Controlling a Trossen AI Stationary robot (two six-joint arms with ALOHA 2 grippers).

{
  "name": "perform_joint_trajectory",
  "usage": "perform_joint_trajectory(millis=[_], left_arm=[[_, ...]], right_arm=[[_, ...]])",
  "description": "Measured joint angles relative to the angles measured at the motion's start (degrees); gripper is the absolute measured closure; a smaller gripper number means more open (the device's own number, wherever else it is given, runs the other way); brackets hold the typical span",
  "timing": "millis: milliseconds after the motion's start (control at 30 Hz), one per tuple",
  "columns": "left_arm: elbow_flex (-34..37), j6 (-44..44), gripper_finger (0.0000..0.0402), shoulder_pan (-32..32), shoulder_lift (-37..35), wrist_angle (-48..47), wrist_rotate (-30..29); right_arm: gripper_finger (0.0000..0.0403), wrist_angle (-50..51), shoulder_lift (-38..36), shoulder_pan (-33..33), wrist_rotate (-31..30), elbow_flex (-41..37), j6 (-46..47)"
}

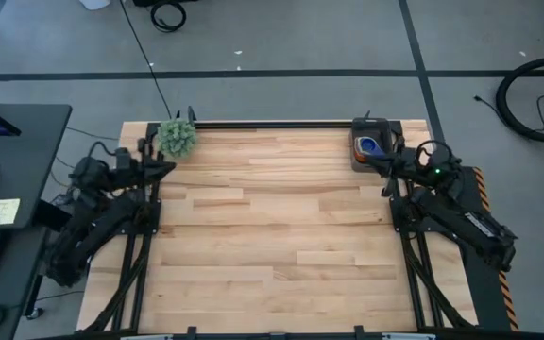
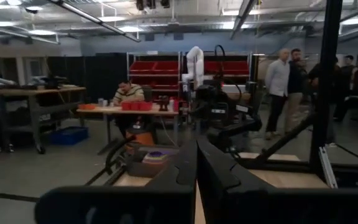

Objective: Nest measuring cups in basket
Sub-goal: Return to Home Position

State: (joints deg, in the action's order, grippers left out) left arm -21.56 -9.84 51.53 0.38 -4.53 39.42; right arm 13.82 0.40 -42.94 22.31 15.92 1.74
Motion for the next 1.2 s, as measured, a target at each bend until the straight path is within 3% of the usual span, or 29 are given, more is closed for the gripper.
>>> perform_joint_trajectory(millis=[233,567,800,1200], left_arm=[[9.32,-2.61,0.0394,-0.02,0.0,10.02,2.29],[17.07,0.62,0.0394,-0.02,0.02,10.79,4.37],[20.37,3.26,0.0394,-0.02,0.0,11.31,4.92],[21.11,0.8,0.0394,-0.02,0.0,9.85,14.71]], right_arm=[[0.0402,-6.95,0.0,0.04,1.99,-5.59,-0.44],[0.0402,-7.73,0.0,0.04,2.49,-11.19,-3.57],[0.0402,-8.04,0.11,0.04,6.11,-12.43,-6.03],[0.0395,-8.03,1.11,0.05,10.73,-12.43,-2.83]])
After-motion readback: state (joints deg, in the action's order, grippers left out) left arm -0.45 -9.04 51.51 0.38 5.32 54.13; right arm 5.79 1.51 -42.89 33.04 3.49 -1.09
